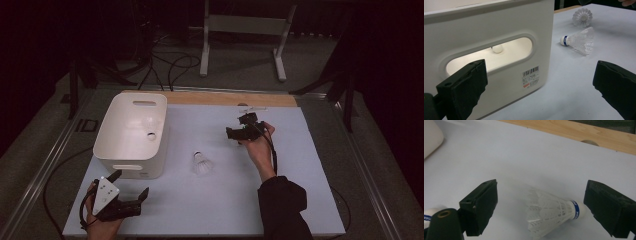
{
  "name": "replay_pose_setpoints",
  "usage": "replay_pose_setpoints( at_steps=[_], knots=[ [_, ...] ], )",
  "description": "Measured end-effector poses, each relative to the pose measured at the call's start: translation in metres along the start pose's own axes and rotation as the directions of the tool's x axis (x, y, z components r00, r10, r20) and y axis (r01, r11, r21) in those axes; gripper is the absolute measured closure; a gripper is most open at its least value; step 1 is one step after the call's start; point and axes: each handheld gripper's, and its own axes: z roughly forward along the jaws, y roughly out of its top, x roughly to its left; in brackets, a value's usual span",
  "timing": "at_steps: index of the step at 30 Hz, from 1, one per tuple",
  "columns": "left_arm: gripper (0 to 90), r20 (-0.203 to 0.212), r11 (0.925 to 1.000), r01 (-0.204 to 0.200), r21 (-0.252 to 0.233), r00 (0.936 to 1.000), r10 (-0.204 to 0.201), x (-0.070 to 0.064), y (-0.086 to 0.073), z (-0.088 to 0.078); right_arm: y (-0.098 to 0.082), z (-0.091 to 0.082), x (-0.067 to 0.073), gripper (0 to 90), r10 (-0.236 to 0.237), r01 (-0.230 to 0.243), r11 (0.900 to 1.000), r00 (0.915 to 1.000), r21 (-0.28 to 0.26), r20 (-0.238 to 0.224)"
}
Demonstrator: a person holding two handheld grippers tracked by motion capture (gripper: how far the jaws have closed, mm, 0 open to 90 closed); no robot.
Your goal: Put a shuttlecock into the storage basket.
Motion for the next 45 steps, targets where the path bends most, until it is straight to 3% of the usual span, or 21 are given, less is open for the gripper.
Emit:
replay_pose_setpoints(
  at_steps=[3,6,21,26,32,37,40,41,45],
  knots=[
    [0.3,0.000,1.0000,0.000,0.001,1.0000,0.000,0.000,0.000,0.000,-0.001,0.002,-0.001,14.9,0.002,-0.002,1.000,0.9999,0.006,0.011],
    [0.3,0.000,1.0000,-0.001,0.001,1.0000,0.001,0.000,0.000,0.000,-0.003,0.004,0.000,17.4,-0.027,0.026,0.999,0.9990,0.022,0.037],
    [0.3,0.000,1.0000,0.001,0.001,1.0000,-0.001,0.000,0.000,-0.001,-0.010,0.014,0.001,30.5,-0.031,0.028,0.998,0.9982,0.058,0.051],
    [0.3,0.000,1.0000,0.000,0.001,1.0000,0.000,0.001,0.000,-0.001,-0.012,0.016,0.003,31.2,-0.081,0.074,0.994,0.9928,0.078,0.089],
    [0.3,0.000,1.0000,0.000,0.001,1.0000,0.000,0.001,0.000,-0.001,-0.014,0.020,0.001,33.8,-0.097,0.087,0.991,0.9899,0.100,0.103],
    [0.3,0.000,1.0000,0.001,0.000,1.0000,-0.001,0.001,0.000,-0.001,-0.016,0.019,-0.003,45.1,-0.102,0.089,0.991,0.9858,0.100,0.133],
    [0.3,0.000,1.0000,0.001,0.001,1.0000,-0.001,0.000,0.000,-0.001,-0.017,0.017,-0.008,50.7,-0.080,0.067,0.993,0.9869,0.093,0.140],
    [0.3,0.000,1.0000,0.001,0.001,1.0000,-0.001,0.000,0.000,-0.001,-0.017,0.015,-0.012,59.8,-0.061,0.050,0.996,0.9876,0.079,0.145],
    [0.3,-0.001,1.0000,0.001,0.002,1.0000,-0.001,0.001,0.000,-0.001,-0.017,0.010,-0.017,70.8,-0.036,0.027,0.998,0.9871,0.062,0.156]
  ],
)
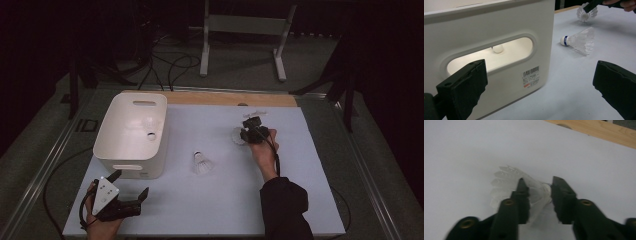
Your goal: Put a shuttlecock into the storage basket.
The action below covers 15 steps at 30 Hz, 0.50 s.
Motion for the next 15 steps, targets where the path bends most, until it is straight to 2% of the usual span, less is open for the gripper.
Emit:
replay_pose_setpoints(
  at_steps=[8,15],
  knots=[
    [0.4,0.000,1.0000,0.001,-0.001,1.0000,-0.001,-0.0003,-0.0001,0.0002,-0.0020,-0.0041,-0.0082,84.8,0.041,-0.041,0.999,0.9991,-0.011,0.009],
    [0.3,0.000,1.0000,0.000,-0.001,1.0000,0.000,-0.0005,0.0000,0.0003,-0.0004,-0.0084,-0.0084,89.0,0.060,-0.060,0.998,0.9982,-0.033,-0.006]
  ],
)
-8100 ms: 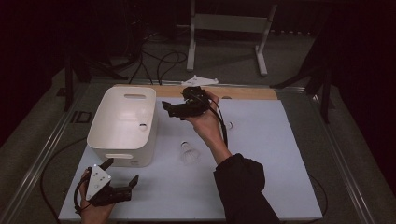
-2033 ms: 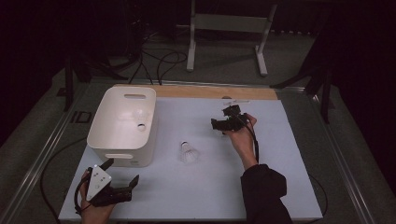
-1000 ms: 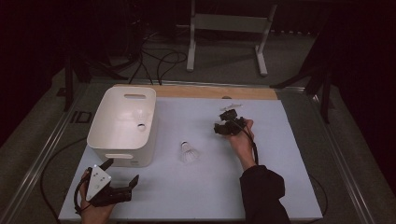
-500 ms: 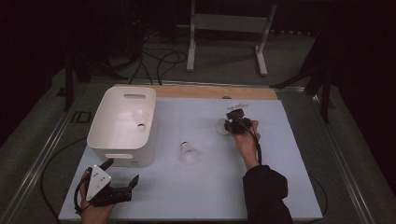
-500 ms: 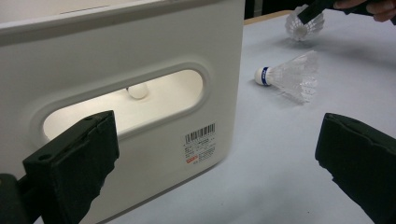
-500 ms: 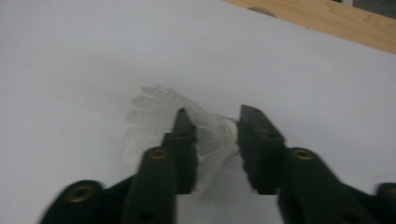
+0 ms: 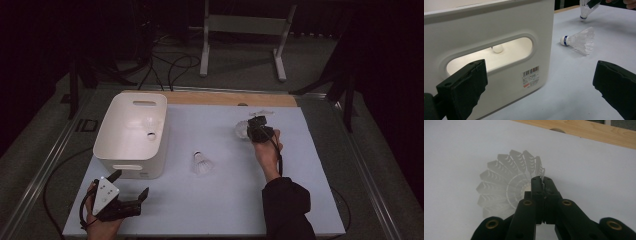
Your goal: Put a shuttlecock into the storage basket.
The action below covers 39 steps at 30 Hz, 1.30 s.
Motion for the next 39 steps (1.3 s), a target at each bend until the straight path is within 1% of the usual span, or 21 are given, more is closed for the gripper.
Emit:
replay_pose_setpoints(
  at_steps=[7,11,15,19,25,35,39],
  knots=[
    [0.3,0.000,1.0000,0.000,0.000,1.0000,0.000,0.000,0.000,0.000,0.002,-0.003,0.002,89.0,0.010,-0.010,1.000,0.9995,-0.014,-0.031],
    [0.3,0.000,1.0000,0.000,0.000,1.0000,0.000,0.000,0.000,0.000,0.003,-0.005,0.003,89.1,0.019,-0.020,1.000,0.9989,-0.020,-0.042],
    [0.3,0.000,1.0000,0.000,0.000,1.0000,0.000,0.000,0.000,0.000,0.004,-0.006,0.004,89.1,0.016,-0.017,0.999,0.9986,-0.027,-0.050],
    [0.3,0.001,1.0000,-0.001,-0.001,1.0000,0.001,0.000,0.000,0.000,0.005,-0.009,0.003,89.1,0.036,-0.039,0.999,0.9966,-0.030,-0.074],
    [0.3,0.000,1.0000,0.000,0.000,1.0000,0.000,0.000,0.000,0.000,0.005,-0.011,0.005,89.1,0.029,-0.031,0.999,0.9965,-0.034,-0.079],
    [0.3,0.000,1.0000,0.000,0.000,1.0000,0.000,0.000,0.000,0.000,0.006,-0.014,0.005,89.2,0.053,-0.057,0.998,0.9924,-0.040,-0.111],
    [0.3,0.000,1.0000,0.001,-0.002,1.0000,-0.001,0.000,0.000,0.000,0.007,-0.015,0.005,89.2,0.051,-0.056,0.998,0.9922,-0.042,-0.114]
  ],
)
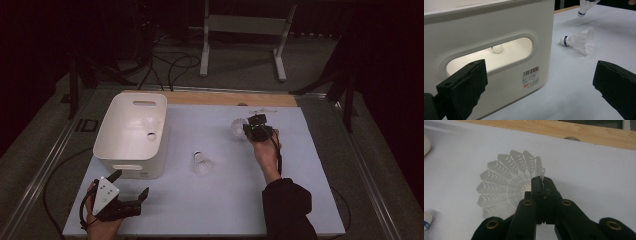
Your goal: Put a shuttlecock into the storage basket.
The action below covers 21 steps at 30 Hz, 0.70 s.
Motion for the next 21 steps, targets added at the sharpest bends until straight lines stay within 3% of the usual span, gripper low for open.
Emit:
replay_pose_setpoints(
  at_steps=[21],
  knots=[
    [0.3,-0.001,1.0000,-0.001,0.000,1.0000,0.001,0.0001,0.0001,-0.0004,0.0042,-0.0100,0.0036,89.3,0.008,-0.009,1.000,0.9990,-0.023,-0.043]
  ],
)
